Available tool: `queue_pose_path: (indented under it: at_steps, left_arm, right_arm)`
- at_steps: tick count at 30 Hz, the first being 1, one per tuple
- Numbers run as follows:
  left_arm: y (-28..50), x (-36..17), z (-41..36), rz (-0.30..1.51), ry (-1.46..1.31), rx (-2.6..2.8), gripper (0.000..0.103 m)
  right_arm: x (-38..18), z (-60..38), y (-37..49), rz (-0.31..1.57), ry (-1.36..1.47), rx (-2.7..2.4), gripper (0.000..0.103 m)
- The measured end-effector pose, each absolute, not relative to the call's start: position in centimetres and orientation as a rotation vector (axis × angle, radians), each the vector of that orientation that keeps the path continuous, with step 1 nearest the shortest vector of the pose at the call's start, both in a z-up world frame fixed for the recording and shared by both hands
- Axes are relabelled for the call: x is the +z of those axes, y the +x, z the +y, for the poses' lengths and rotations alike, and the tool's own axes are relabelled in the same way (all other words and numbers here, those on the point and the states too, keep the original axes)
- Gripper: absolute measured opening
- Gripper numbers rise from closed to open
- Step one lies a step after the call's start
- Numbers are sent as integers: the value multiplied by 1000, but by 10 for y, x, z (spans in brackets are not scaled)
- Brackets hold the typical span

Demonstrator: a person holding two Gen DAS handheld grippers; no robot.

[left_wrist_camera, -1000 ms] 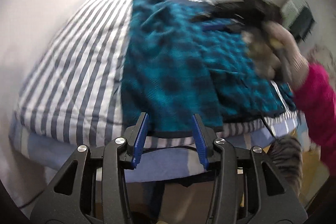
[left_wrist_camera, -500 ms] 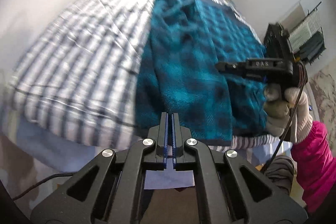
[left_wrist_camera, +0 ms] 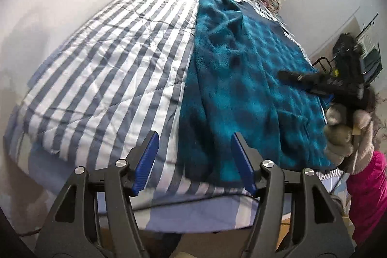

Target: Fold large clothes

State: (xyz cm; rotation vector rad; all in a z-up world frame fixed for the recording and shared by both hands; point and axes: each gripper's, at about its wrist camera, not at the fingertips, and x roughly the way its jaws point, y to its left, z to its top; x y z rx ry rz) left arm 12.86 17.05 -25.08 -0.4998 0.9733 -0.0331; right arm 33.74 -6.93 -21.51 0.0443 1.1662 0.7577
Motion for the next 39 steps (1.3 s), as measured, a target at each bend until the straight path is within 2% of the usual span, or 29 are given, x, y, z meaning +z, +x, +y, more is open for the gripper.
queue_pose_path:
  at_steps: [3, 7, 9, 11, 14, 21, 32, 33, 36, 38, 39]
  left_arm:
    - [143, -265, 175, 1008, -551, -31, 62]
    - [156, -276, 173, 1038, -537, -39, 61]
    - [159, -280, 174, 1041, -546, -53, 52]
    - [161, -283, 174, 1054, -568, -89, 17]
    - [162, -283, 176, 1055, -626, -136, 8]
    - [161, -253, 173, 956, -700, -244, 6]
    - [175, -239, 154, 932, -674, -304, 5]
    - [177, -238, 152, 932, -670, -305, 5]
    - [180, -235, 144, 932, -656, -294, 5]
    - [178, -231, 139, 928, -647, -292, 5]
    - [175, -230, 132, 926, -639, -291, 5]
  right_arm:
    - [-196, -56, 351, 1126, 47, 766, 44]
    - [-180, -29, 373, 1094, 51, 770, 56]
    - [-179, -14, 386, 1094, 46, 770, 56]
    - [-180, 5, 404, 1098, 42, 767, 58]
    - [-185, 25, 429, 1117, 72, 739, 65]
    - [-218, 78, 479, 1184, 32, 624, 66]
    - [-263, 138, 486, 1191, -364, 474, 70]
    - [-265, 140, 487, 1190, -380, 468, 69]
    - [-266, 142, 484, 1165, -436, 458, 54]
    - [-264, 140, 483, 1151, -449, 445, 28]
    - [-262, 137, 484, 1151, -440, 446, 23]
